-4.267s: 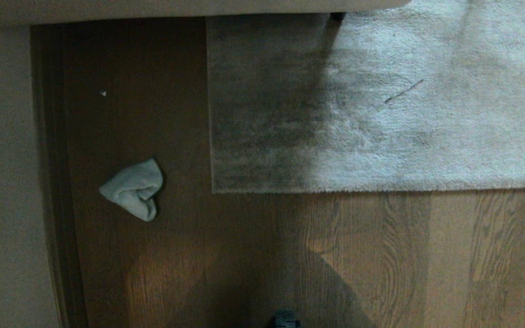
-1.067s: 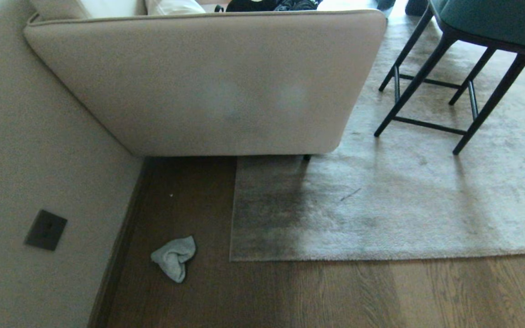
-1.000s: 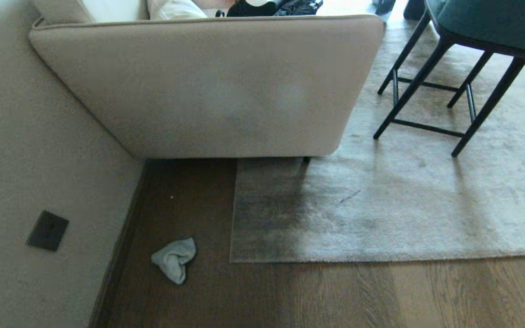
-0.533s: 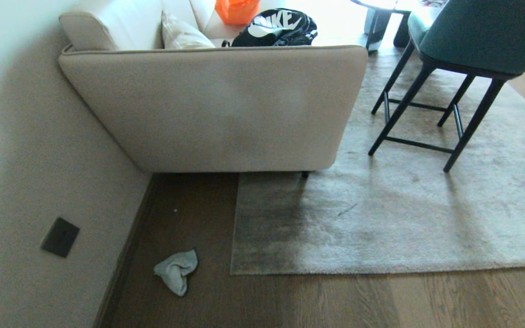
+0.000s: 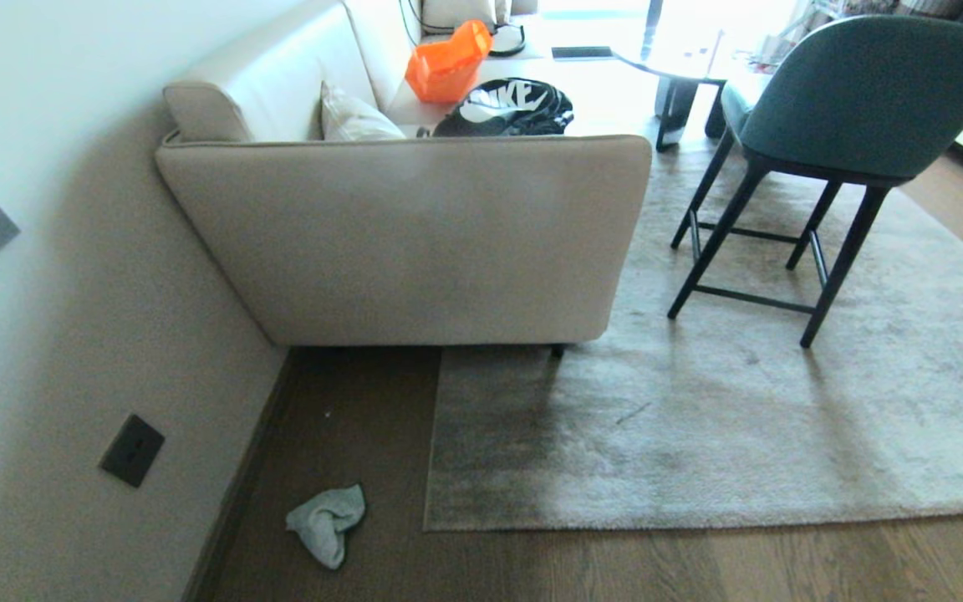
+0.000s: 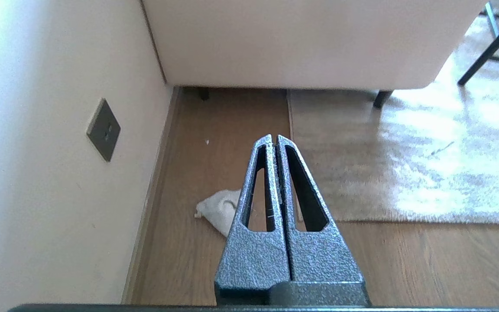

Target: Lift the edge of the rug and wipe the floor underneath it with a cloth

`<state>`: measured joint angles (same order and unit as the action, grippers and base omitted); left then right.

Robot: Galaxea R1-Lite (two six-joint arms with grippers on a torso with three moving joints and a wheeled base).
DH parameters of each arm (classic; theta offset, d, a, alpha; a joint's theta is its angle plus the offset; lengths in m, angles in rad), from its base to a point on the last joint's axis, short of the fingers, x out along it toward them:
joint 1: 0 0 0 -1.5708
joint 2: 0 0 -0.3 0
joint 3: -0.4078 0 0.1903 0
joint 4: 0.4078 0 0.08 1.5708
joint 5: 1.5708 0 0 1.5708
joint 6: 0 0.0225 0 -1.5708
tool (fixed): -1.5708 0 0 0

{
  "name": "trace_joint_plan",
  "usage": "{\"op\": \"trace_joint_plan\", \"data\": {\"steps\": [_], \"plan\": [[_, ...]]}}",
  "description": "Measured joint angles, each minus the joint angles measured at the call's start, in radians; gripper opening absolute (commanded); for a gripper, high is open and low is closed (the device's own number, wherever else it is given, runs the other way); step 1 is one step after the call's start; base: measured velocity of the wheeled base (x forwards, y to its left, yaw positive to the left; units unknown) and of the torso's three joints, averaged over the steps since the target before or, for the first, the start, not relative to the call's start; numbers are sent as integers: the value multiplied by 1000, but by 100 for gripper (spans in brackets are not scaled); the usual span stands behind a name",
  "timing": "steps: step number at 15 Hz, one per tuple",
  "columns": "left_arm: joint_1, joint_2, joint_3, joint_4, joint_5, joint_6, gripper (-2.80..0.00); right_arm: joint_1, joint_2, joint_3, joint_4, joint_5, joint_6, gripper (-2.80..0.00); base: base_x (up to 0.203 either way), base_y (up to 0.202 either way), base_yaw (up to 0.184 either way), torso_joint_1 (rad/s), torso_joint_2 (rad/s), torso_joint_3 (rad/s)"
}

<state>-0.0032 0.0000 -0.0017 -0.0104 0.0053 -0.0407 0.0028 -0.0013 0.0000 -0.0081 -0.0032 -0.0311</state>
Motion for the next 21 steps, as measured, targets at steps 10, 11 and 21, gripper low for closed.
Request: {"op": "trace_joint_plan", "data": {"steps": [10,11,21], "plan": [[0,0,0,0,0,0,-280,0,0,0,0,0,1,-280,0,0,0,1,1,122],[0,0,0,0,0,0,-280,0,0,0,0,0,1,-280,0,0,0,0,0,0],[0,0,0,0,2,0,-280,0,0,0,0,0,0,-280,0,0,0,0,1,25]]}}
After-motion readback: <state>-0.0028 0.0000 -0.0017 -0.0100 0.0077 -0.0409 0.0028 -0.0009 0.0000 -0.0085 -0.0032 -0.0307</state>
